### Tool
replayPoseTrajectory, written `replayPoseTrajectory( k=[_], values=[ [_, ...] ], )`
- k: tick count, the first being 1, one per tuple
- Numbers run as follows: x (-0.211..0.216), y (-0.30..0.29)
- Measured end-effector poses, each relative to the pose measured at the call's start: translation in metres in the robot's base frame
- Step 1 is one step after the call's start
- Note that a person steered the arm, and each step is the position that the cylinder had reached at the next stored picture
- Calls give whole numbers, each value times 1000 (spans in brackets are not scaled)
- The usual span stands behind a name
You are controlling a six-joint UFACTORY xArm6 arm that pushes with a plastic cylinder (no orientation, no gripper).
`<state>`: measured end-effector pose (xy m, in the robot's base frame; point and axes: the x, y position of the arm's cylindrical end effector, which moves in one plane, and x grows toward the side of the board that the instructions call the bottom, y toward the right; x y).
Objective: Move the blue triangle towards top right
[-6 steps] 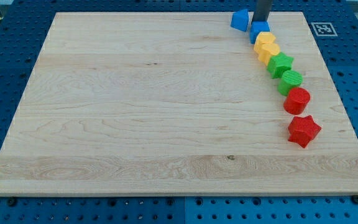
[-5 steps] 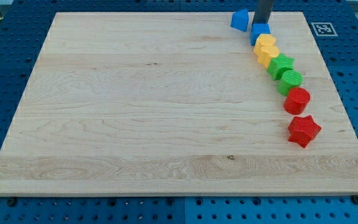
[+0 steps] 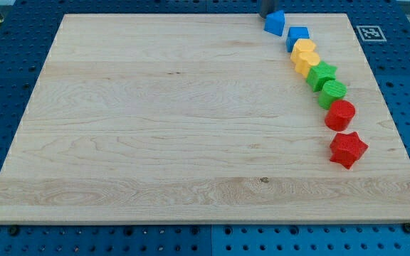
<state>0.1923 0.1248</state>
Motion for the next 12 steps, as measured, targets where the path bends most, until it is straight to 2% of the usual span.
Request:
replayPoseTrajectory(
  k=[5, 8, 10, 12],
  values=[
    [23, -21],
    [39, 21],
    [40, 27],
    [41, -34]
  ],
)
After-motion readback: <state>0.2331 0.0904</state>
